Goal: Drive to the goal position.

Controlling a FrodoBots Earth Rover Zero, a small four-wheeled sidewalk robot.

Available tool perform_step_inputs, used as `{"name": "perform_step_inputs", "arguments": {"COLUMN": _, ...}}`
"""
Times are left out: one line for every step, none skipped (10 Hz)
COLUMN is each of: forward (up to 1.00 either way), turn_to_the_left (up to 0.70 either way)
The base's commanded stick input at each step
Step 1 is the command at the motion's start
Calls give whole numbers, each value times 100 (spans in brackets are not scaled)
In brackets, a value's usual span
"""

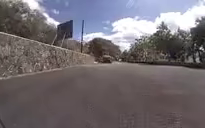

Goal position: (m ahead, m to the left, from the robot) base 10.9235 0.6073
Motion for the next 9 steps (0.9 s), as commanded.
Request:
{"name": "perform_step_inputs", "arguments": {"forward": 85, "turn_to_the_left": 1}}
{"name": "perform_step_inputs", "arguments": {"forward": 85, "turn_to_the_left": 1}}
{"name": "perform_step_inputs", "arguments": {"forward": 85, "turn_to_the_left": 1}}
{"name": "perform_step_inputs", "arguments": {"forward": 85, "turn_to_the_left": 1}}
{"name": "perform_step_inputs", "arguments": {"forward": 85, "turn_to_the_left": 1}}
{"name": "perform_step_inputs", "arguments": {"forward": 85, "turn_to_the_left": 1}}
{"name": "perform_step_inputs", "arguments": {"forward": 85, "turn_to_the_left": 1}}
{"name": "perform_step_inputs", "arguments": {"forward": 85, "turn_to_the_left": 1}}
{"name": "perform_step_inputs", "arguments": {"forward": 85, "turn_to_the_left": 1}}
